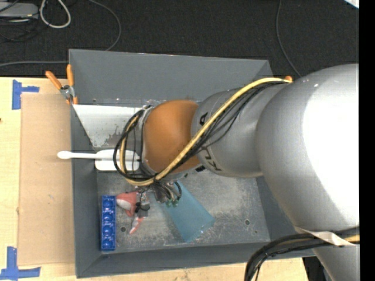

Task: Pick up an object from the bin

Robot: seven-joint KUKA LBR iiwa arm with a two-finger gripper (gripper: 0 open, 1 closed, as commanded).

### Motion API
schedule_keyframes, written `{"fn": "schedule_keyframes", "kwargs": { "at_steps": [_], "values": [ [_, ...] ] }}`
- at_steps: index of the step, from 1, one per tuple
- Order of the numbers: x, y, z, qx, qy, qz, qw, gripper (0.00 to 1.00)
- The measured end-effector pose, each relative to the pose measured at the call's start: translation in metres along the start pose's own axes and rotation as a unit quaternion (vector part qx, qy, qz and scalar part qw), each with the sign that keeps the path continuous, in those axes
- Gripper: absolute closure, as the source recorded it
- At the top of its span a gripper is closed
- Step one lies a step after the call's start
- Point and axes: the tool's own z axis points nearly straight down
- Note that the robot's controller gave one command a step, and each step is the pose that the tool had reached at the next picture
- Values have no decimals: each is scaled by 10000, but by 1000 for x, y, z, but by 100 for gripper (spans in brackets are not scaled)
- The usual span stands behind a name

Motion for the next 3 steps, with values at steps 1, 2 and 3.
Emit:
{"fn": "schedule_keyframes", "kwargs": {
  "at_steps": [1,2,3],
  "values": [
    [1,0,-10,3,8,5,10000,100],
    [1,0,-29,5,19,15,10000,100],
    [3,0,-75,9,52,22,10000,100]
  ]
}}
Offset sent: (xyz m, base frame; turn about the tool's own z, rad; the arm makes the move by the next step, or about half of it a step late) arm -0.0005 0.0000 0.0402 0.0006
